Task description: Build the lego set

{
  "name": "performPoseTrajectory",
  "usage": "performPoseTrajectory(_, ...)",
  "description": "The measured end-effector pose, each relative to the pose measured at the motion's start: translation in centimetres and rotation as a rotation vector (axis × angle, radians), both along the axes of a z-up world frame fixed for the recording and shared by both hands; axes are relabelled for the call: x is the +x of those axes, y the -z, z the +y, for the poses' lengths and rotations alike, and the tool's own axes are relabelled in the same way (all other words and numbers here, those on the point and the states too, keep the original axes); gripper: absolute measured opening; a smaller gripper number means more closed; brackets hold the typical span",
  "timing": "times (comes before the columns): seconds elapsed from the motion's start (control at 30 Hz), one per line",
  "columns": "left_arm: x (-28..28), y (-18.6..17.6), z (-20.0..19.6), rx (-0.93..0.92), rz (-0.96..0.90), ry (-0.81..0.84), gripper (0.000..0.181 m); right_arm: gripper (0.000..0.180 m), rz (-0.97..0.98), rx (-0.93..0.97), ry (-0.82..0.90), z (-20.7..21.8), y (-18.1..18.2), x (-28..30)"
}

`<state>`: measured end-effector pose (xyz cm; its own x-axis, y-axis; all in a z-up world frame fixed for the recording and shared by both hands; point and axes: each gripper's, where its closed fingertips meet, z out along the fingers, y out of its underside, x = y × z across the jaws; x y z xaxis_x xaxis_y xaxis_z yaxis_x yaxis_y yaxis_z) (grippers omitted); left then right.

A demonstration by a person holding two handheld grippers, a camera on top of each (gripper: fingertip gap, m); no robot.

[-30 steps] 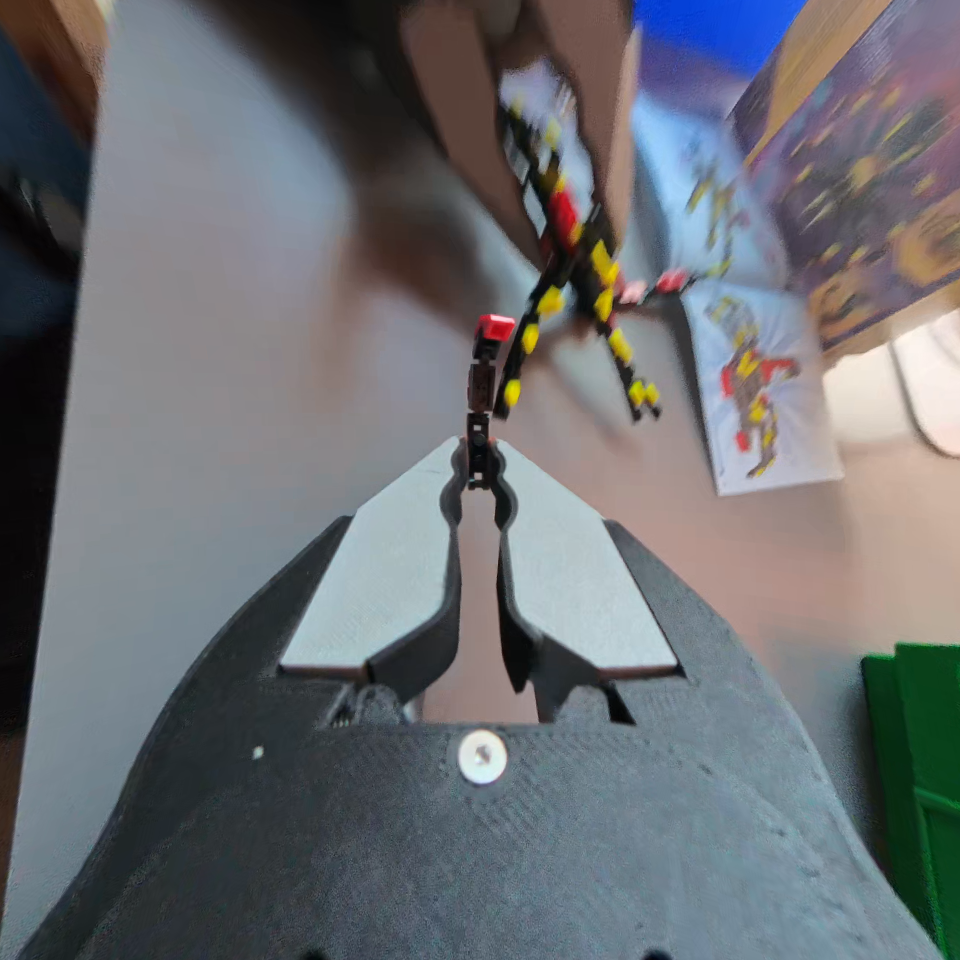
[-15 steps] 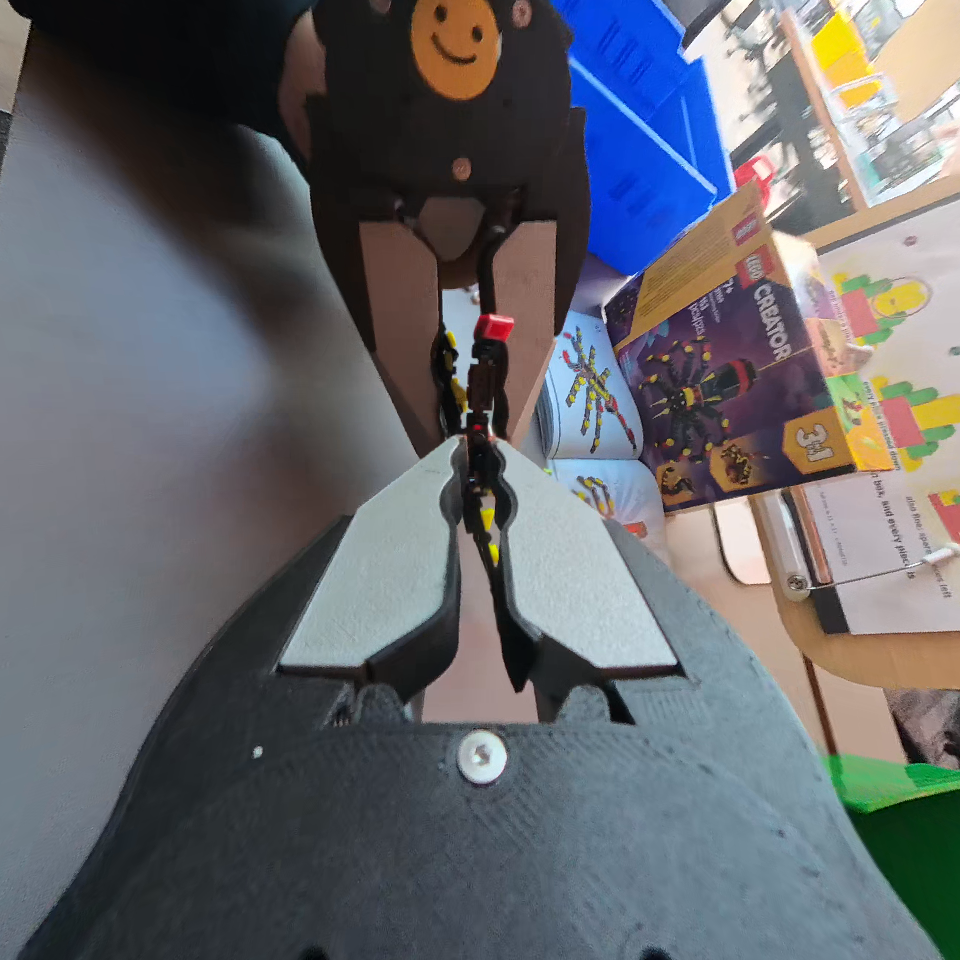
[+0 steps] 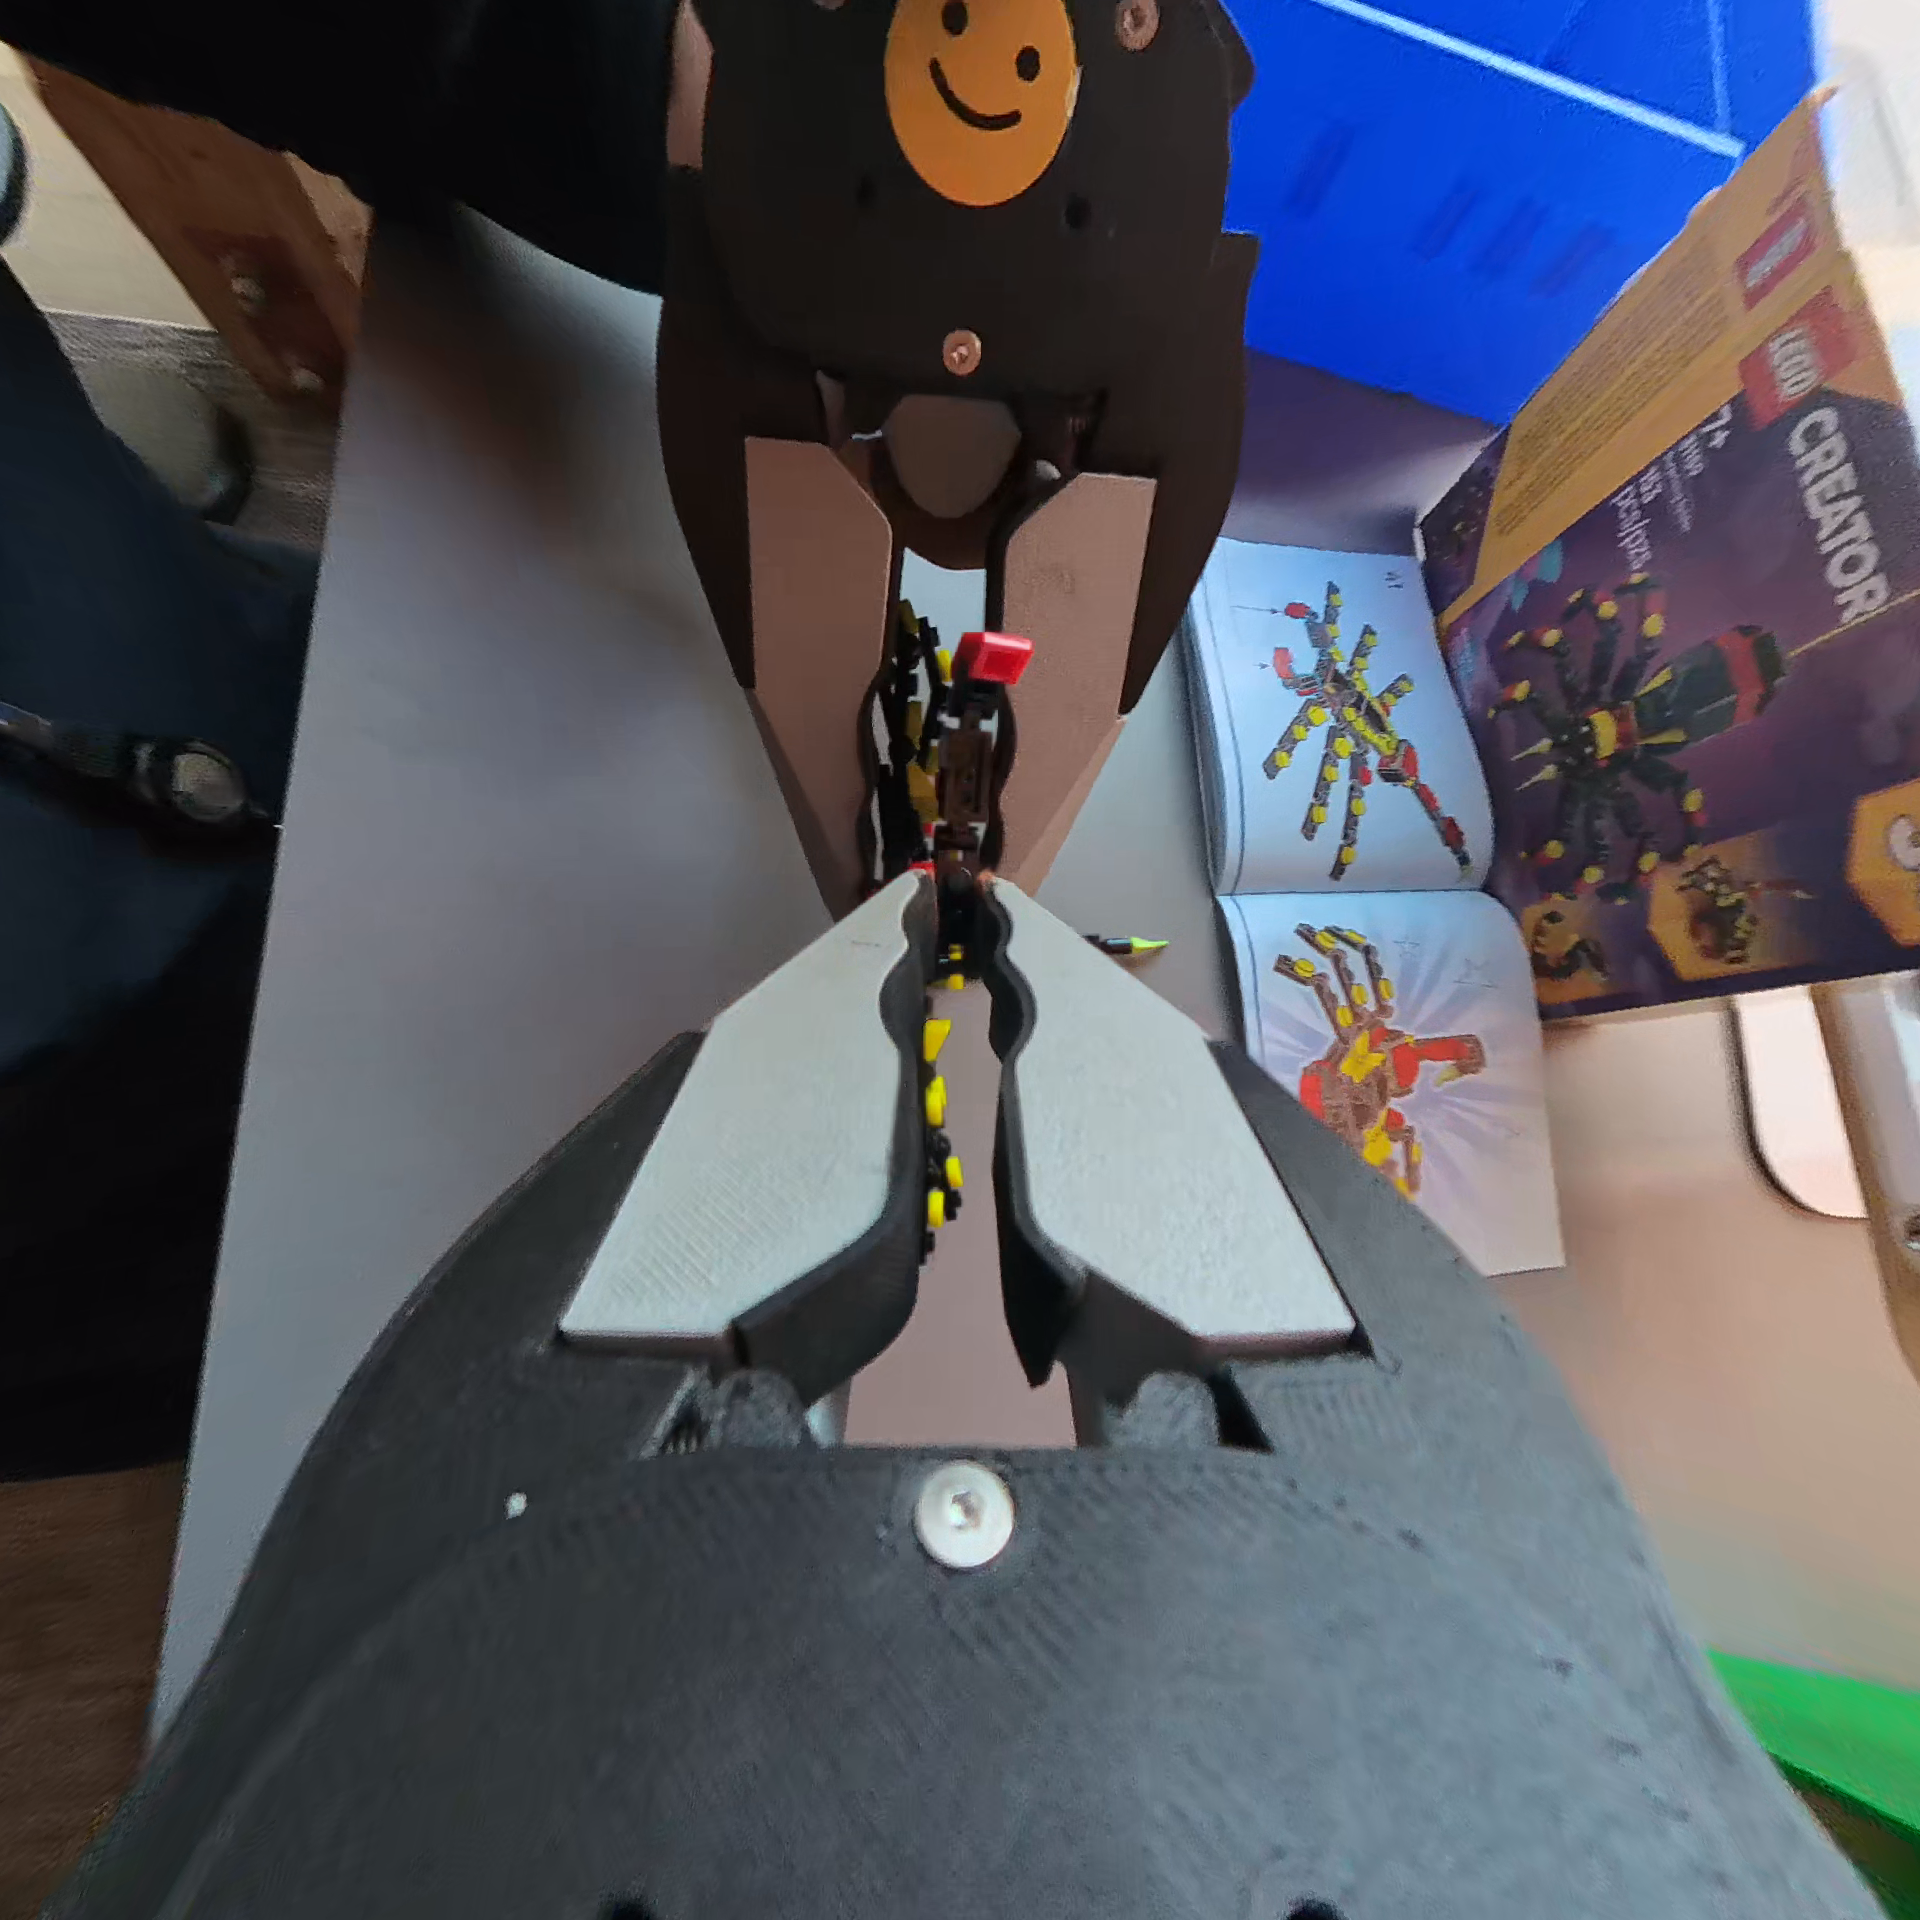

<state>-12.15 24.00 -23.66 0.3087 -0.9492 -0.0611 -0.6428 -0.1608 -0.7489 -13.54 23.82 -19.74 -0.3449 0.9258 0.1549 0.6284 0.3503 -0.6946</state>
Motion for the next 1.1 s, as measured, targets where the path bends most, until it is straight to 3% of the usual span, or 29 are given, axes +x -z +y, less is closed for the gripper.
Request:
performPoseTrajectory(0.03,0.0,-0.2,0.1,-0.016,-0.006,0.003,0.023,0.005,-0.019,-0.007,0.007,0.2,0.1,0.0)
performPoseTrajectory(0.47,-0.5,-1.3,1.5,-0.169,-0.025,0.041,0.024,0.005,-0.103,-0.100,0.050,2.1,-0.8,-0.4)
performPoseTrajectory(0.63,-0.8,-3.5,3.5,-0.178,-0.061,0.040,0.023,0.005,-0.099,-0.149,0.040,4.6,-2.8,-1.1)
performPoseTrajectory(0.93,-2.5,-7.4,7.2,-0.199,-0.236,-0.040,0.024,0.004,0.128,-0.630,-0.012,7.8,-9.5,-2.5)
performPoseTrajectory(1.1,-1.6,-7.9,6.7,-0.243,-0.283,-0.008,0.024,0.005,0.127,-0.793,-0.032,8.4,-9.7,-2.6)
